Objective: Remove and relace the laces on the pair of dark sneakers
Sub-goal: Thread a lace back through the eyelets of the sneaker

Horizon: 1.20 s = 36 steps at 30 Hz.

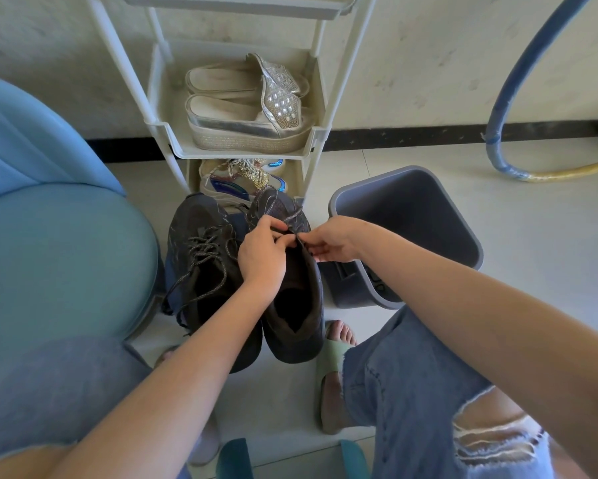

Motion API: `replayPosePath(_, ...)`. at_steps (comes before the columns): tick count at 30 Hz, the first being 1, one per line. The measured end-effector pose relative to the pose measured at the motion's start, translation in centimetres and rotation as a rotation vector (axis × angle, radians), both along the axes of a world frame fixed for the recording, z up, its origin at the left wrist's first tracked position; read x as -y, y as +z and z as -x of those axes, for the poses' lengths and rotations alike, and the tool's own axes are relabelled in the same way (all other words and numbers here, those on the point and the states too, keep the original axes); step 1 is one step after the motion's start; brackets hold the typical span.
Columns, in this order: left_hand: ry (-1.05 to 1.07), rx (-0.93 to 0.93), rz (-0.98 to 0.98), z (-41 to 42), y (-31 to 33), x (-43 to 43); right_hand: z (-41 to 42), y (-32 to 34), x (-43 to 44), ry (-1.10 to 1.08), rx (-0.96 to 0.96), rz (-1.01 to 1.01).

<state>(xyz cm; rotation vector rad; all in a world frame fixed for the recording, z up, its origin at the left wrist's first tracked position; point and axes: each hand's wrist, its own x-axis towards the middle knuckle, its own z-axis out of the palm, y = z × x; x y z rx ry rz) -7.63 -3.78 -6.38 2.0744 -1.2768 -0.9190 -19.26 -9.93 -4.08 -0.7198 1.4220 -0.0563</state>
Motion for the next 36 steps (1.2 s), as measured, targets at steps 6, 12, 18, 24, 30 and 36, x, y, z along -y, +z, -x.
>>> replayPosePath(6,-0.076,0.078,-0.006,0.0,-0.1,0.1,-0.1,-0.4,-0.1,-0.043,-0.016,-0.025)
replayPosePath(12,-0.114,-0.035,-0.005,-1.0,0.7,1.1,-1.2,-1.5,-0.1,0.142,-0.260,0.307)
replayPosePath(18,0.029,0.114,0.000,-5.3,3.8,2.7,-0.7,1.0,1.1,-0.362,-0.013,0.419)
replayPosePath(24,-0.278,0.232,-0.380,-6.0,3.7,3.0,0.5,4.9,3.1,-0.323,-0.093,0.951)
replayPosePath(30,-0.475,0.336,-0.513,-4.9,2.8,2.3,1.2,3.4,2.5,0.678,-0.539,0.697)
replayPosePath(36,-0.428,0.300,-0.509,-4.8,2.8,2.6,1.9,3.9,2.3,0.998,-0.387,0.429)
